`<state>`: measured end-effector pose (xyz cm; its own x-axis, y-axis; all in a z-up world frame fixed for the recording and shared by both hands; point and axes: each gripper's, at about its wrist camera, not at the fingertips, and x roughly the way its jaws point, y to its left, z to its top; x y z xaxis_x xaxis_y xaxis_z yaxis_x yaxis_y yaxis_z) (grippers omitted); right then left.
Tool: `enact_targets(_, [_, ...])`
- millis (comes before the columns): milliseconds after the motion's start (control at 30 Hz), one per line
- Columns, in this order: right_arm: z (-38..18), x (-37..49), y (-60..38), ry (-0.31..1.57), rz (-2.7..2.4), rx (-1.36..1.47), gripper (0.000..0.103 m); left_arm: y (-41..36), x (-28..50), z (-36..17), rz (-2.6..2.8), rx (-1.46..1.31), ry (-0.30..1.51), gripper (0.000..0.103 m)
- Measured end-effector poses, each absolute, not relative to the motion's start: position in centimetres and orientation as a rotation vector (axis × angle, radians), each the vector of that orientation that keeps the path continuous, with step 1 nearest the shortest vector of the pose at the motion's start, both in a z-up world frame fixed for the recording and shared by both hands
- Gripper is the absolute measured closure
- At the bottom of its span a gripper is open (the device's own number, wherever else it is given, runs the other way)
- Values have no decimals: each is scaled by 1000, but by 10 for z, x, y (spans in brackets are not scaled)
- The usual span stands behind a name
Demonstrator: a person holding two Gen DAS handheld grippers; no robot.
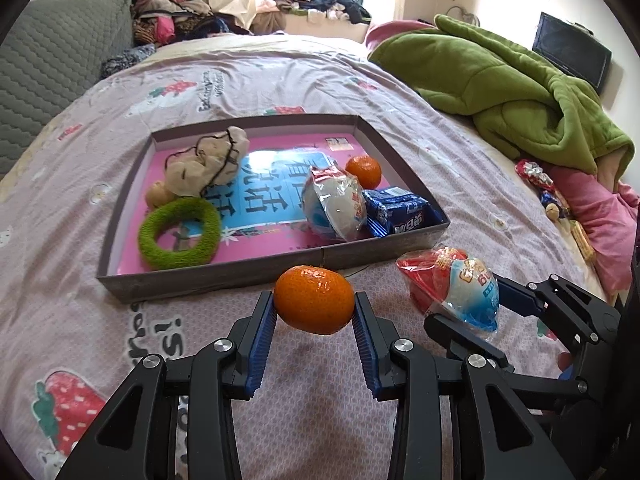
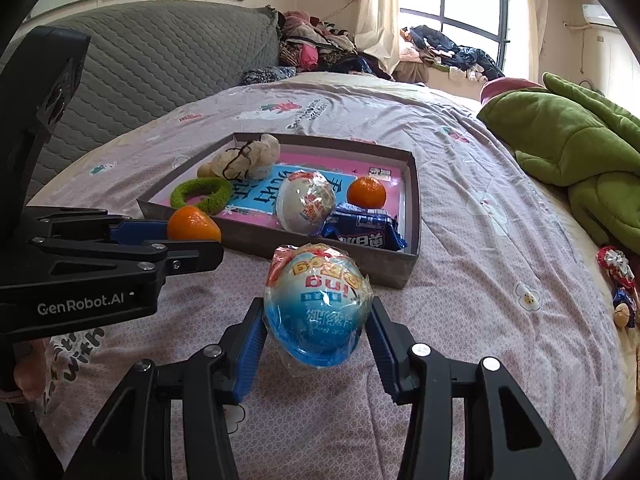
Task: Organize objects
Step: 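Lift the orange with the left tool while the right tool lifts the egg packet, then carry the orange with the left tool while the right tool carries the egg packet over the tray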
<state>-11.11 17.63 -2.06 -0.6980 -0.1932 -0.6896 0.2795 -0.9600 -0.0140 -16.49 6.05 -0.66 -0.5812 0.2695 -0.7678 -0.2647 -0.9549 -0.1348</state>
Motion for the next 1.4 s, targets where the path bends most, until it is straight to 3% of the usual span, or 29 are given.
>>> enact_targets(767, [23,-91,170,135,-2702,854,54,42,-137,55,2686,-1057,-10,63])
enact_targets(1400, [76,-118,173,169,-2744,732,54,28,-163,77,2739,-1010,-5,63])
